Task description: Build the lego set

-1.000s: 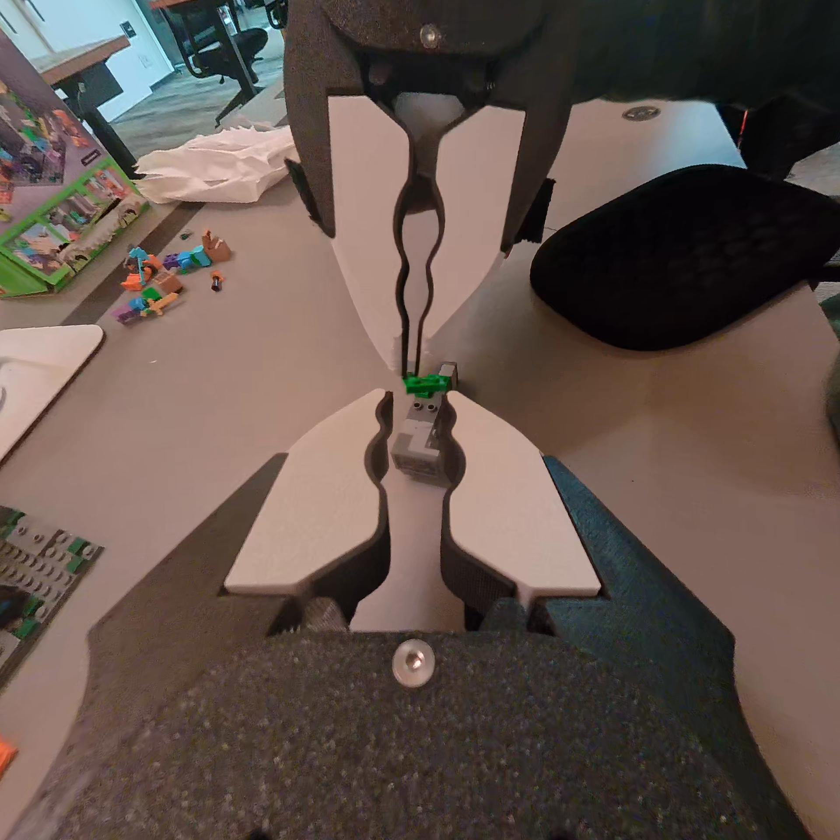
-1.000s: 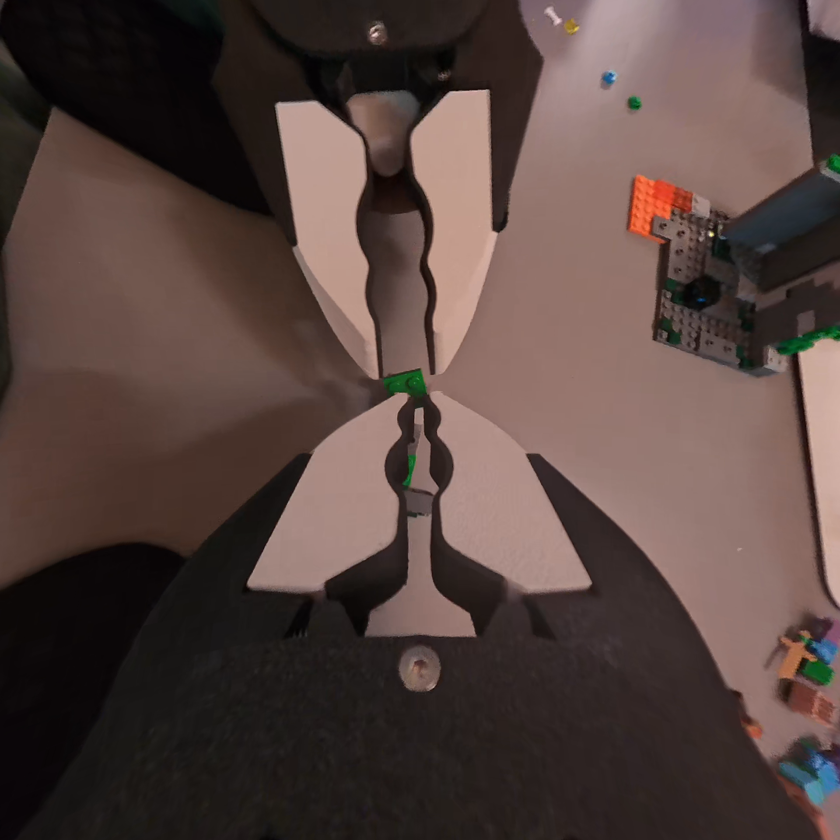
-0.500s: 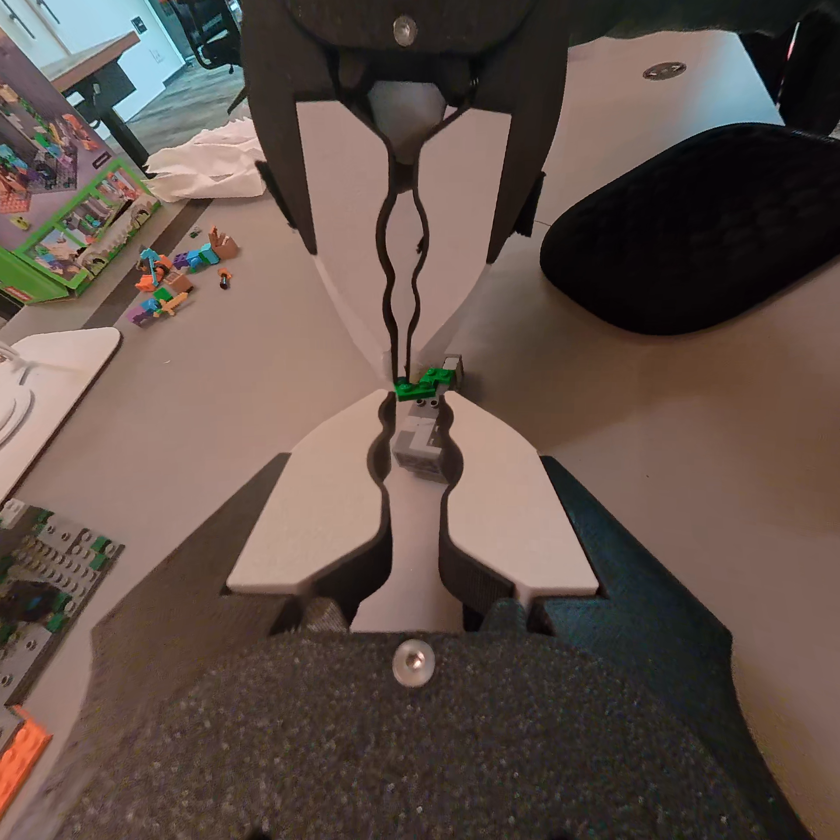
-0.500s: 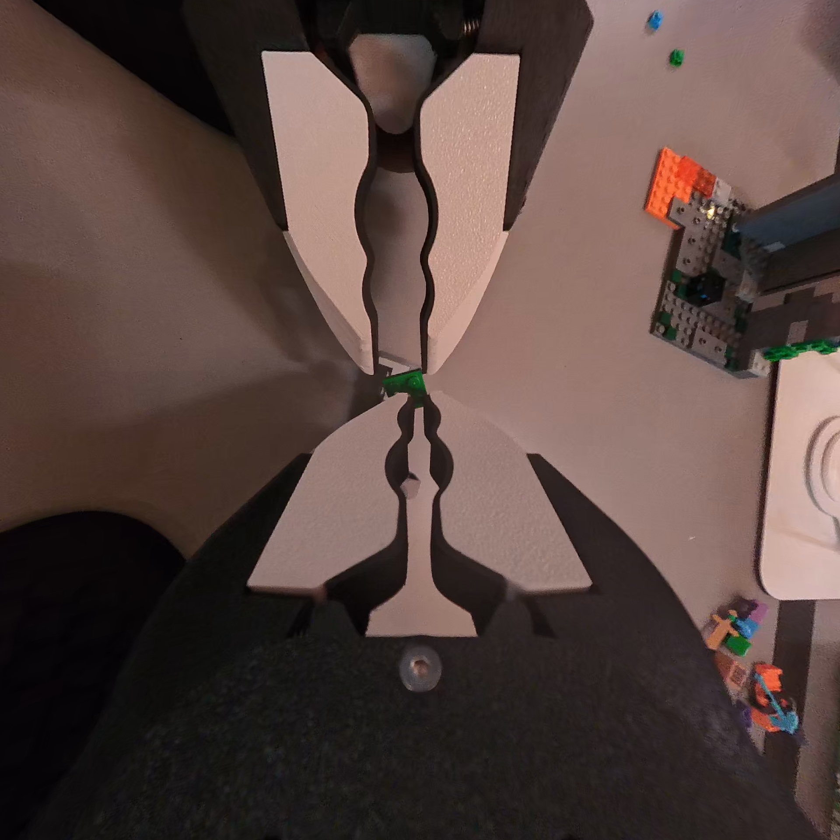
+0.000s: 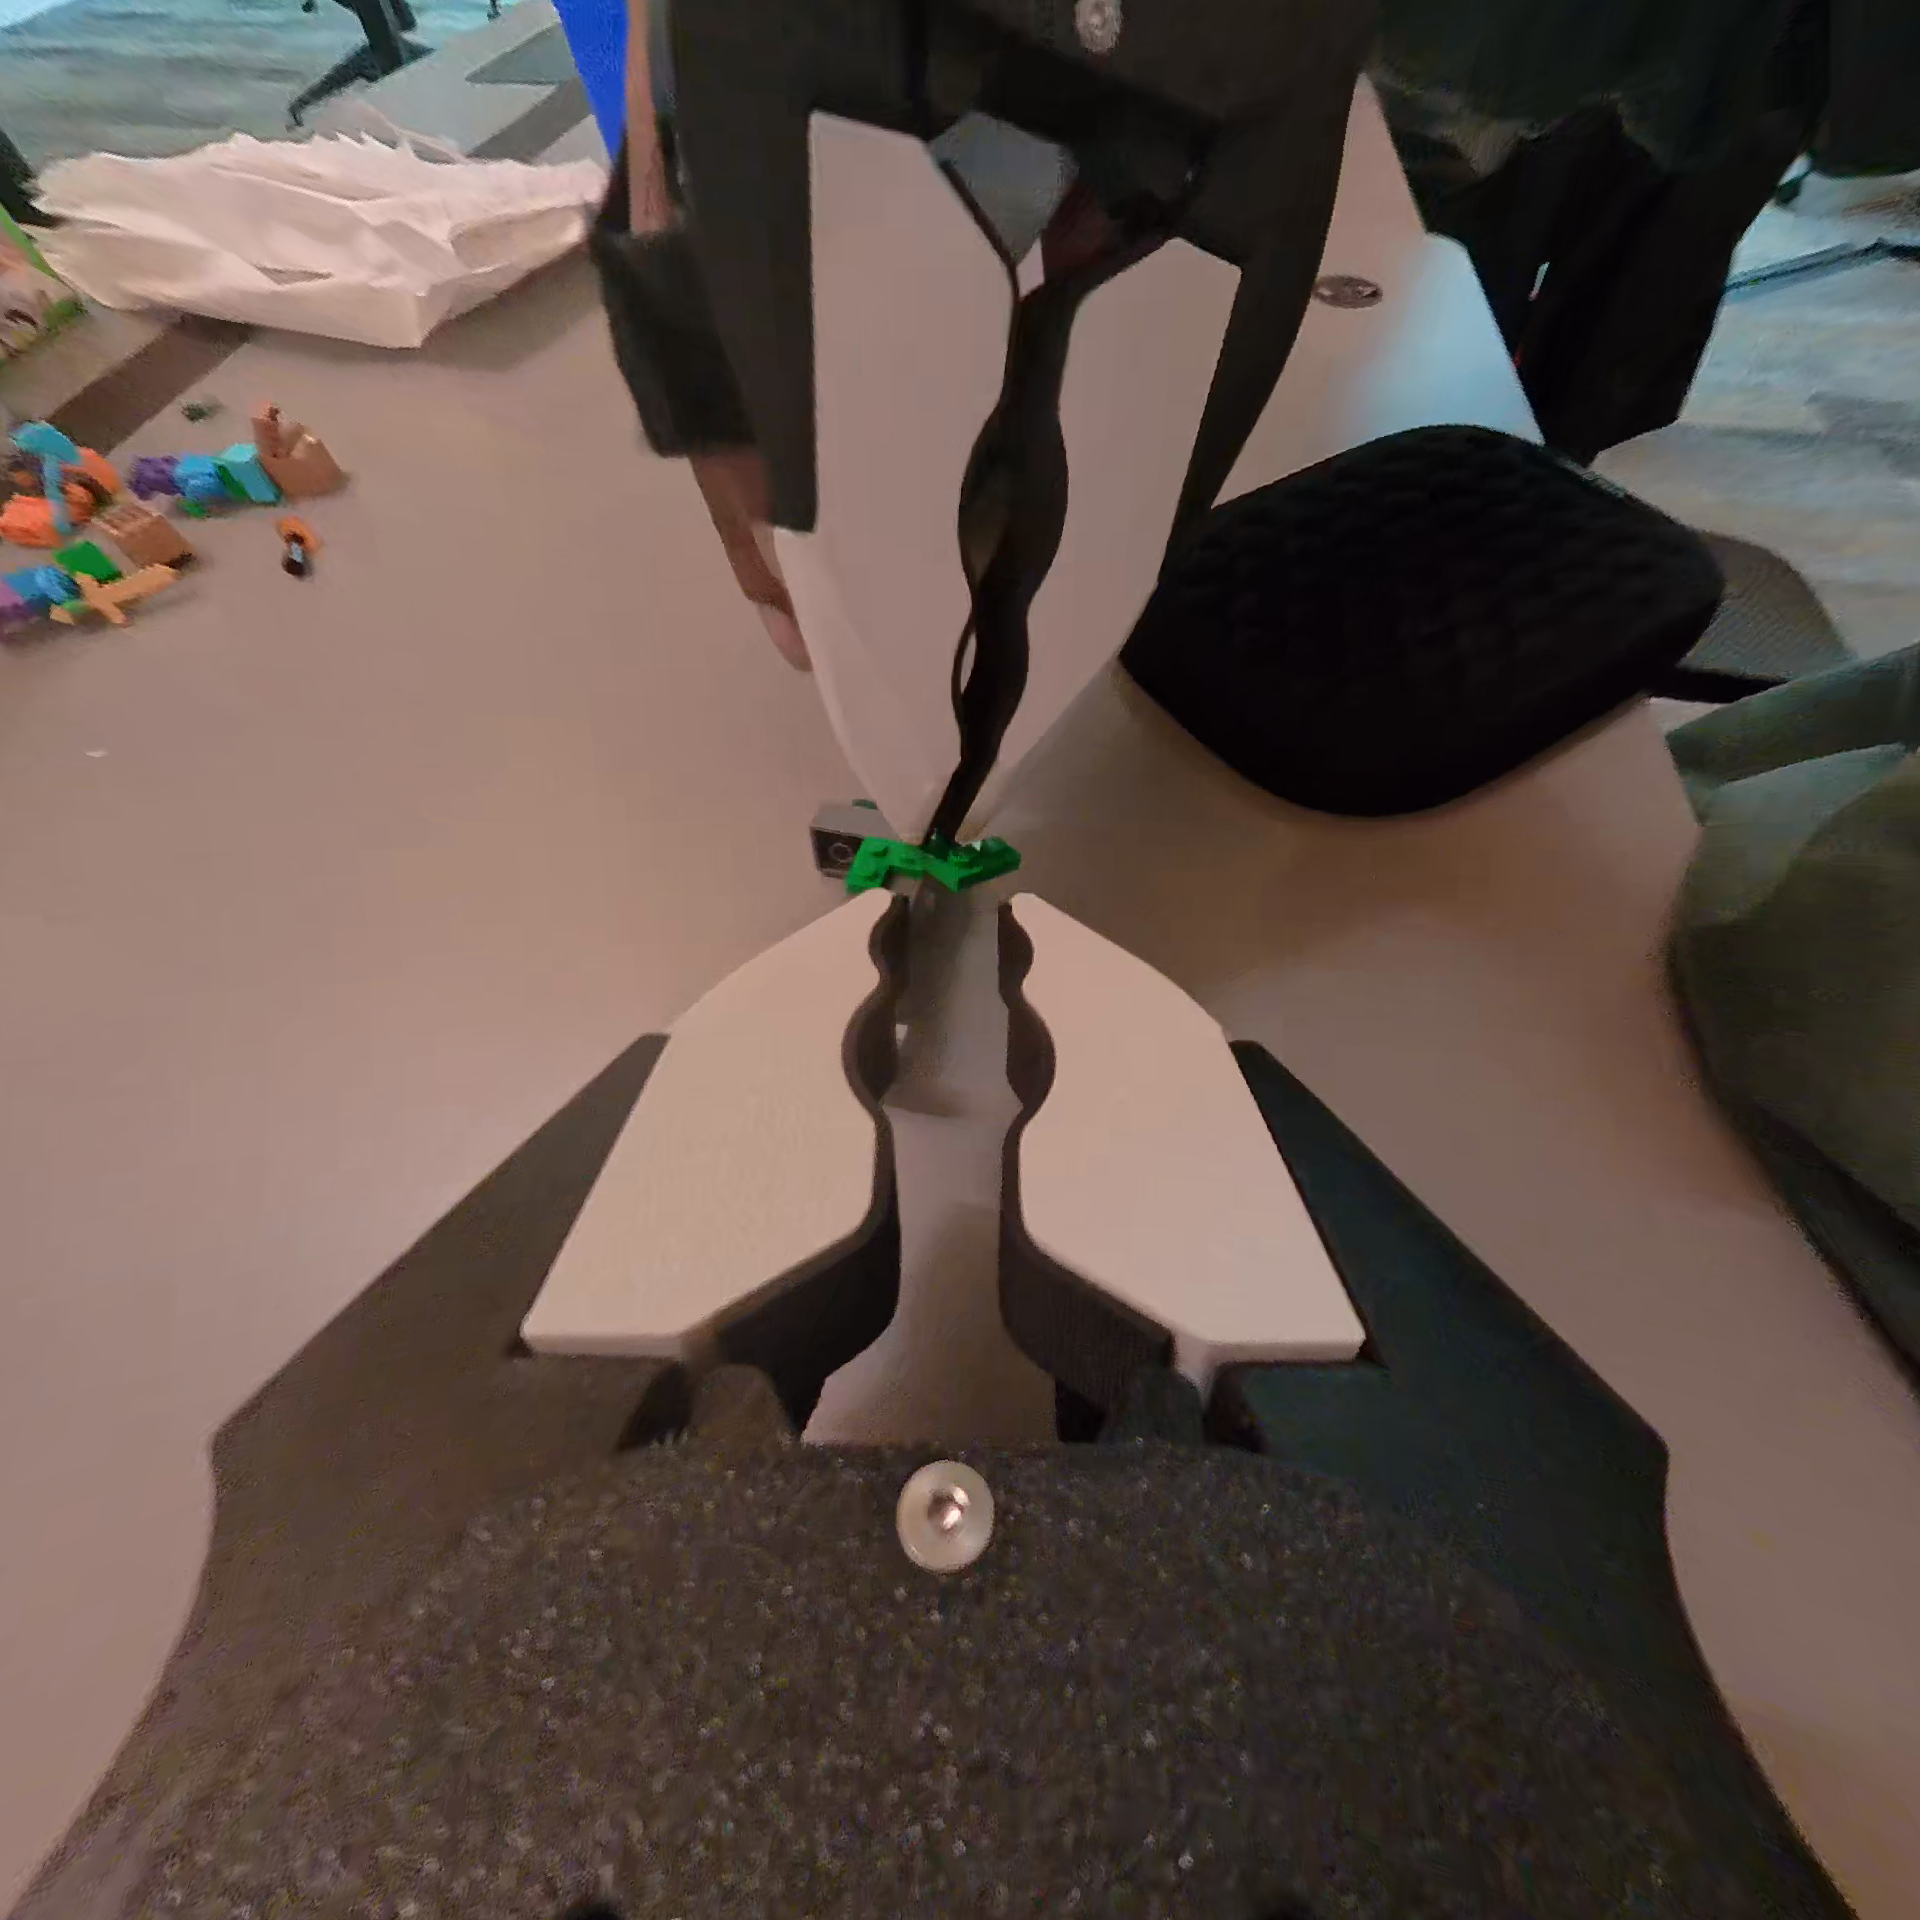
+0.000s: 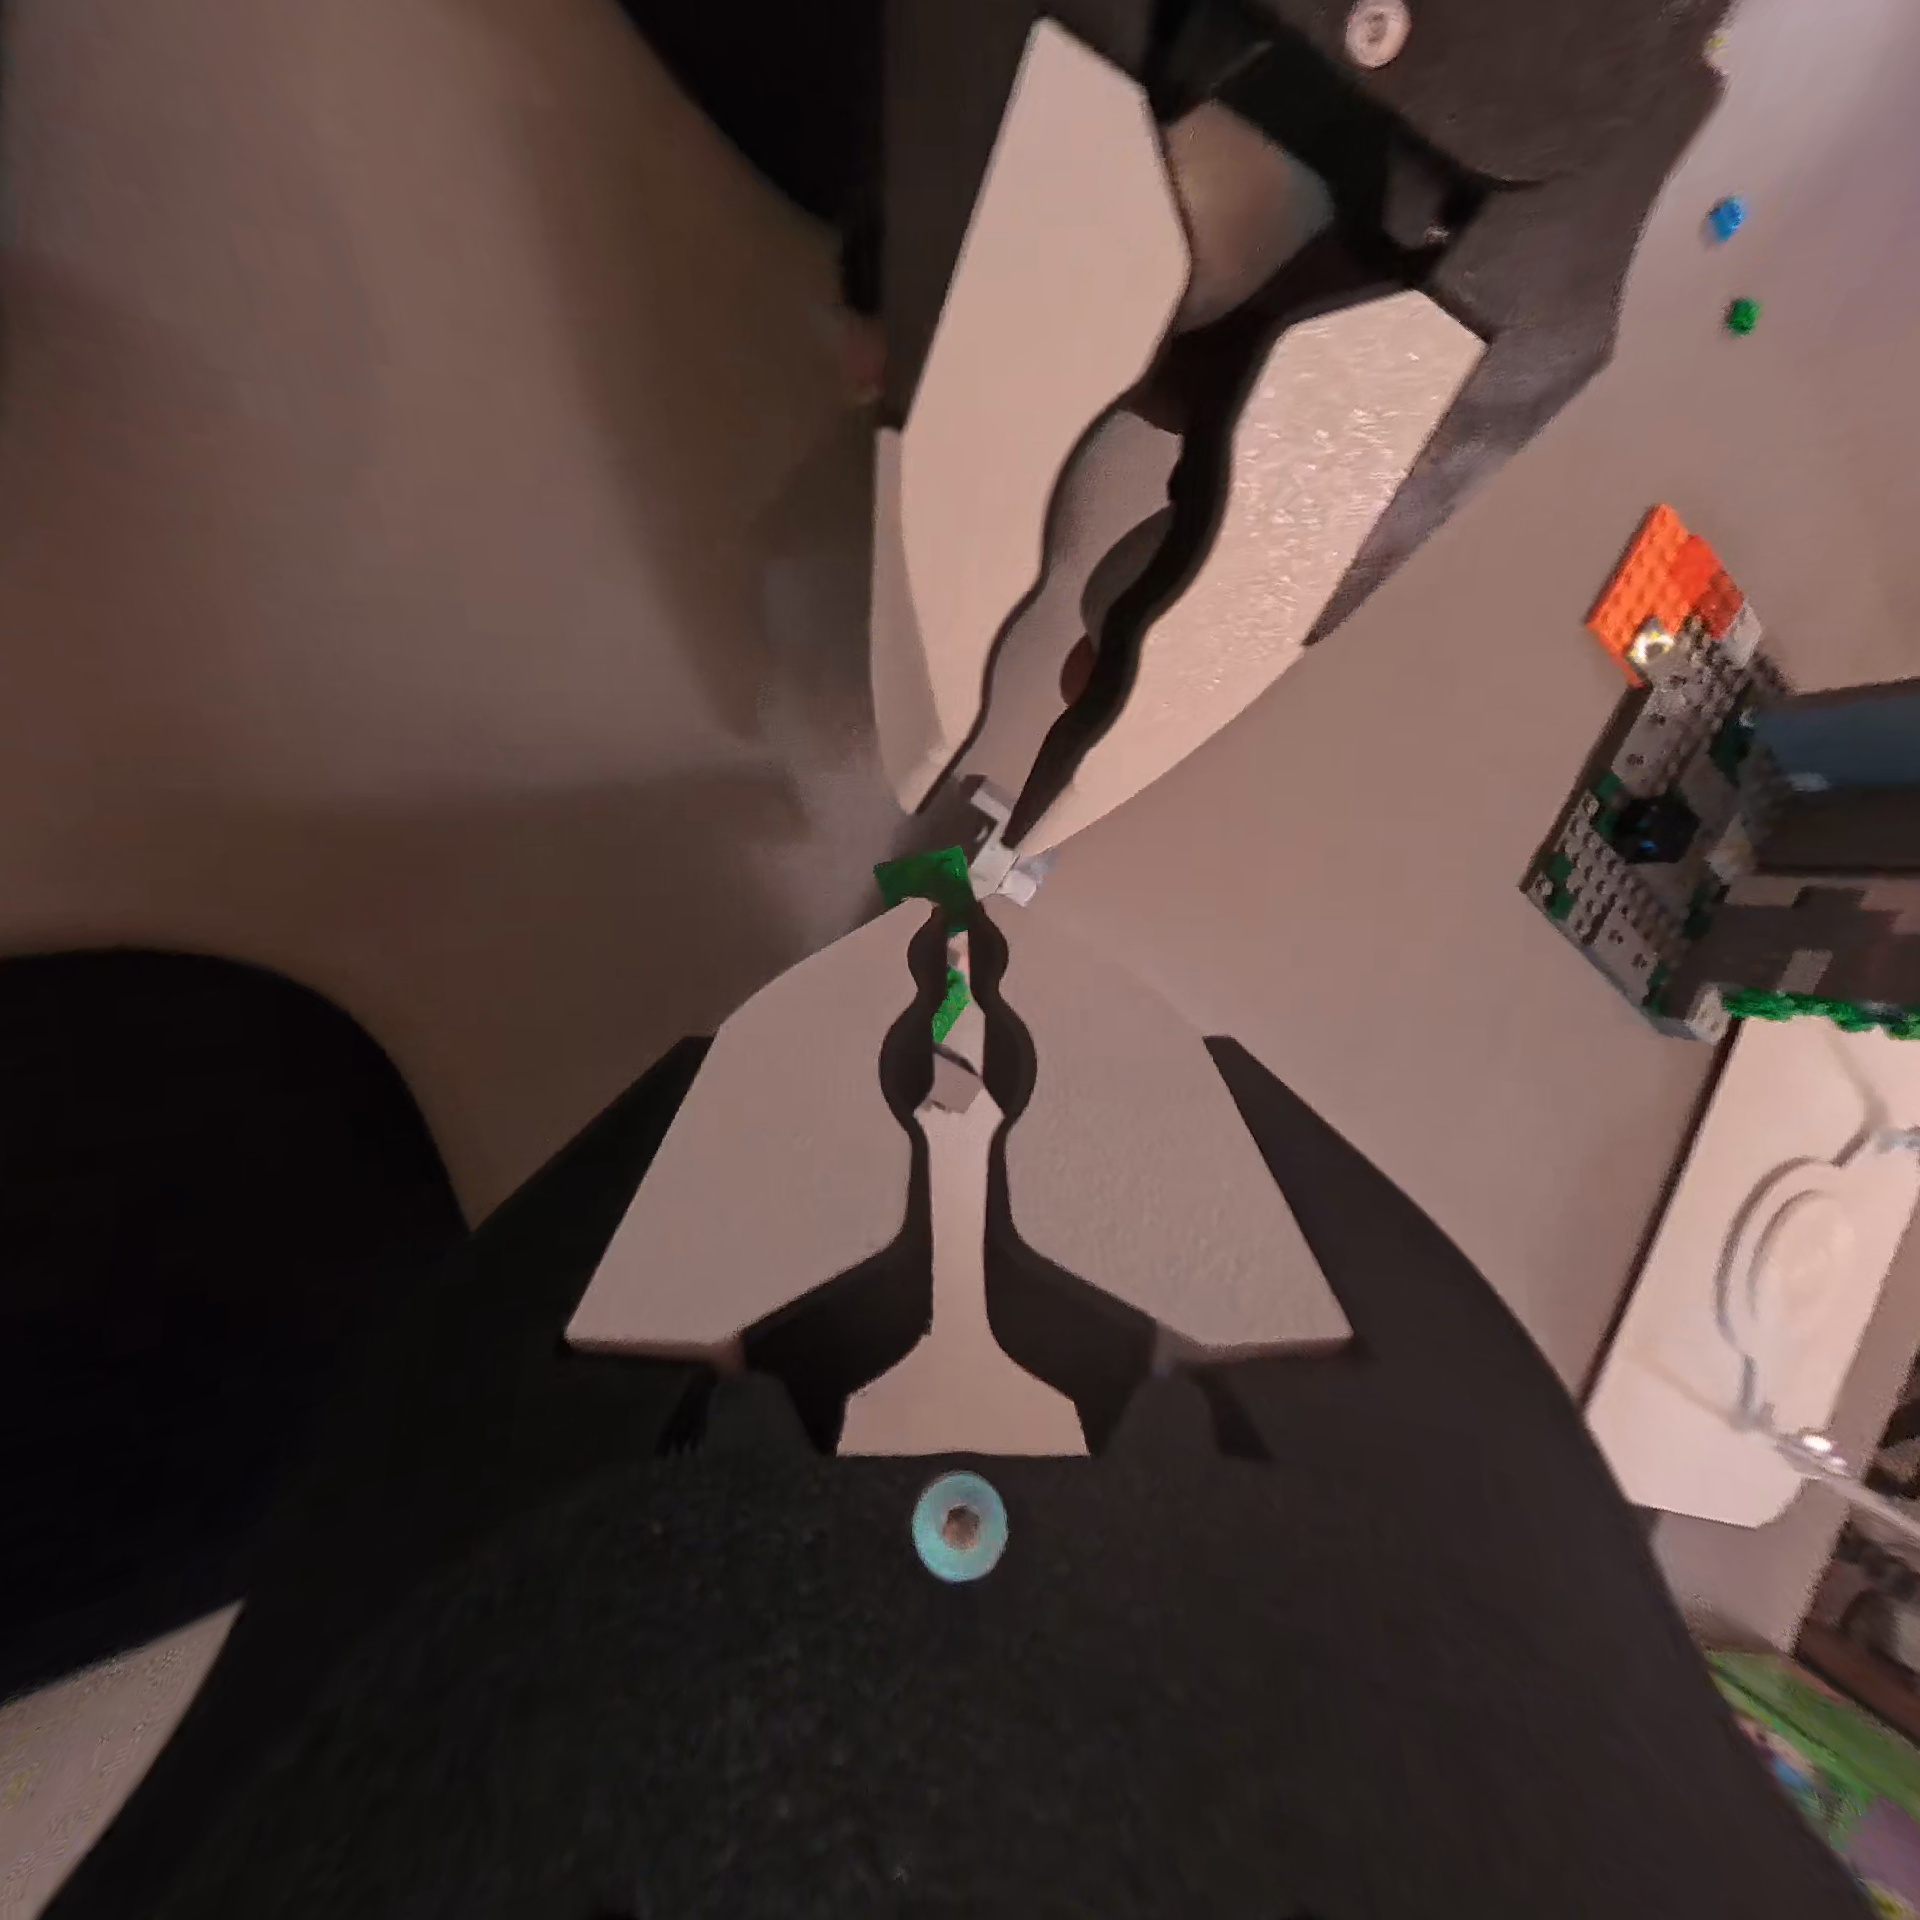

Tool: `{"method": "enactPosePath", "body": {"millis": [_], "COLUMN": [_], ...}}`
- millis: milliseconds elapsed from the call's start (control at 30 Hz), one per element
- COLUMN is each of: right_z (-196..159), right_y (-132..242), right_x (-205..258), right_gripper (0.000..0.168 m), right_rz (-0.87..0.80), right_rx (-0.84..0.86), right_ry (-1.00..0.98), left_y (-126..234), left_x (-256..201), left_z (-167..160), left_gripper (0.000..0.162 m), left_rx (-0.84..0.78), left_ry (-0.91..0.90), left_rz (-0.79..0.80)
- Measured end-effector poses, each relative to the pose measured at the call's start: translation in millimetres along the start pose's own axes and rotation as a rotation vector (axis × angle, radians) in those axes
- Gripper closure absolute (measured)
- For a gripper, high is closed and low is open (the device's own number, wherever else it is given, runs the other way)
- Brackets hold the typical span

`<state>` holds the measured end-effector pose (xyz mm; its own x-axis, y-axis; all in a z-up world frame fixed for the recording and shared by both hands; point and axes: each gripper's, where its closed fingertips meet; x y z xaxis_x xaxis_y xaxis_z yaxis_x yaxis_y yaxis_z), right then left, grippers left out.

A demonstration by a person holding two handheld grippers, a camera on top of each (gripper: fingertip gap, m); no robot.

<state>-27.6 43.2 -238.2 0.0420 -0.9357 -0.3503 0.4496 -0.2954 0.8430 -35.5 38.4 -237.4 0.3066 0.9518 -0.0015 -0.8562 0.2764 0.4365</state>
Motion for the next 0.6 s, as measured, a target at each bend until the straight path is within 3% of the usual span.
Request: {"method": "enactPosePath", "body": {"millis": [333,600], "right_z": [16.0,20.6], "right_y": [2.6,3.7], "right_x": [1.5,-5.2], "right_gripper": [0.165,0.165], "right_rz": [-0.077,-0.118], "right_rx": [0.050,0.054], "right_ry": [0.249,0.283], "left_y": [3.9,8.1], "left_x": [-8.1,-4.9], "left_z": [7.2,9.1], "left_gripper": [0.146,0.153], "left_rx": [-0.055,-0.071], "left_ry": [0.215,0.350], "left_rz": [-0.161,-0.204]}}
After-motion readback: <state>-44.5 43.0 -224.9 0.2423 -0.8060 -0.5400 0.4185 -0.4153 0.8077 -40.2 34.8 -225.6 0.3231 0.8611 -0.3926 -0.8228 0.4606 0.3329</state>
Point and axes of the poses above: each gripper's, where its closed fingertips meet, y back along the fingers, z out of its top, x = y × z across the jaws, and after that the axes turned 1 degree about -z, right-handed
